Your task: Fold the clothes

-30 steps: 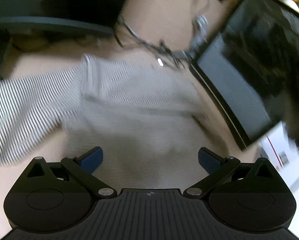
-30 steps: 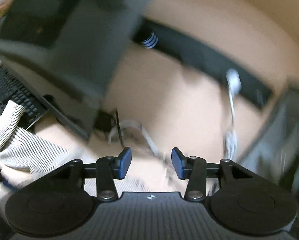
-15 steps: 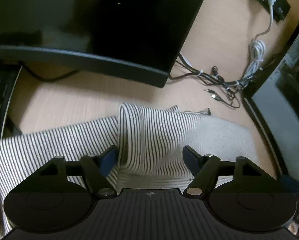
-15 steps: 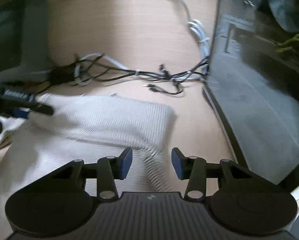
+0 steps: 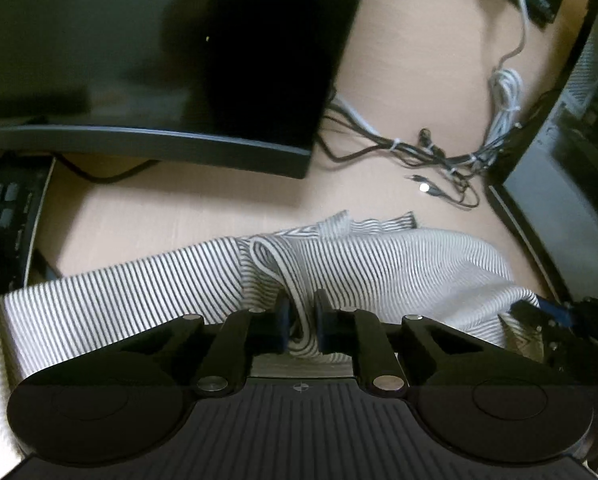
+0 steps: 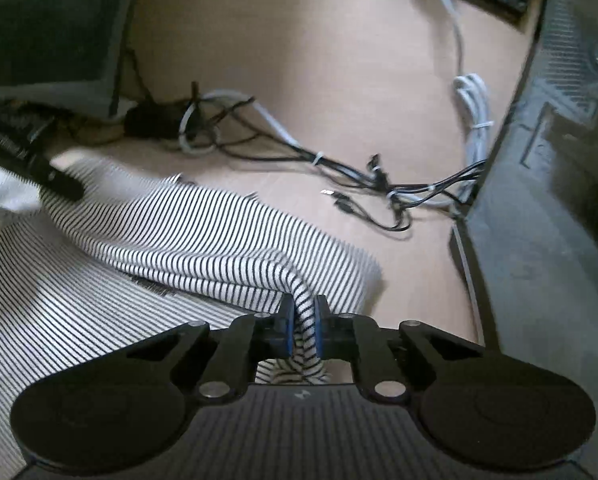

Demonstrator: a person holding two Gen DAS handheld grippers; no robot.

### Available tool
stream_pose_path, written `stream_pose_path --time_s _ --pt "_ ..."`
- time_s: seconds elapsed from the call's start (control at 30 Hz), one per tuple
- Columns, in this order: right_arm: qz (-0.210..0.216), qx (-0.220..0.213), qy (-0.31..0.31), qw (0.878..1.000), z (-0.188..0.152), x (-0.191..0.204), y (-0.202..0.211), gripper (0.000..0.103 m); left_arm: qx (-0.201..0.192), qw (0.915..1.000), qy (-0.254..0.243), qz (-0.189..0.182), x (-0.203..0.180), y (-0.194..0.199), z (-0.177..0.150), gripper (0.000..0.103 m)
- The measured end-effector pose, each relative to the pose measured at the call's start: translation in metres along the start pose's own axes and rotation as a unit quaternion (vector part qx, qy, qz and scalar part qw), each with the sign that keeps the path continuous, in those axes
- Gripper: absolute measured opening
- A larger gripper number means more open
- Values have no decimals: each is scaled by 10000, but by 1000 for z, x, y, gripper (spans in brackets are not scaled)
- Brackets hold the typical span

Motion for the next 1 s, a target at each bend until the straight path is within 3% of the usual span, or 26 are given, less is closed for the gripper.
stream_pose_path --time_s 0.13,0.23,0.33,0.37,0.43,0.5,0.57,0.73,0.83,0.9,1.0 --pt "280 250 157 9992 -15 2 4 13 67 9990 -186 411 5 -1 -8 14" --pt "289 336 305 9986 -25 6 4 21 119 9985 70 535 20 3 -11 15" --pt "220 367 286 9987 -27 8 6 27 18 9965 612 570 42 22 -14 31" --pt "191 364 262 9988 -27 8 9 28 -58 9946 770 695 51 31 -16 41" --pt "133 312 172 9993 -26 8 16 33 -261 9882 973 1150 70 52 -19 54" --pt "129 209 13 9997 -24 10 29 41 -467 9782 1027 1742 88 70 -22 84" --pt "180 105 -132 9997 -21 13 42 48 -517 9641 970 2416 107 84 -26 94" --pt "232 -5 -187 9996 -18 24 65 56 -190 9537 964 2842 143 78 -34 92" --pt "264 -70 -221 9994 -17 31 79 60 -46 9547 737 2883 146 66 -33 79" --pt "284 -114 -243 9992 -15 36 88 65 0 9563 619 2858 146 60 -35 46" --pt "316 -180 -276 9990 -14 43 102 67 -114 9584 611 2787 143 62 -38 18"
Point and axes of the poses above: each gripper's, at about its wrist camera, not at the fingertips, and y roughly against the way its jaws point, x to its left, z to its top, the point moved 6 cm from there along -y, roughly the way its jaws point, and after that the axes turned 15 degrees about -y, right-handed, at the moved point
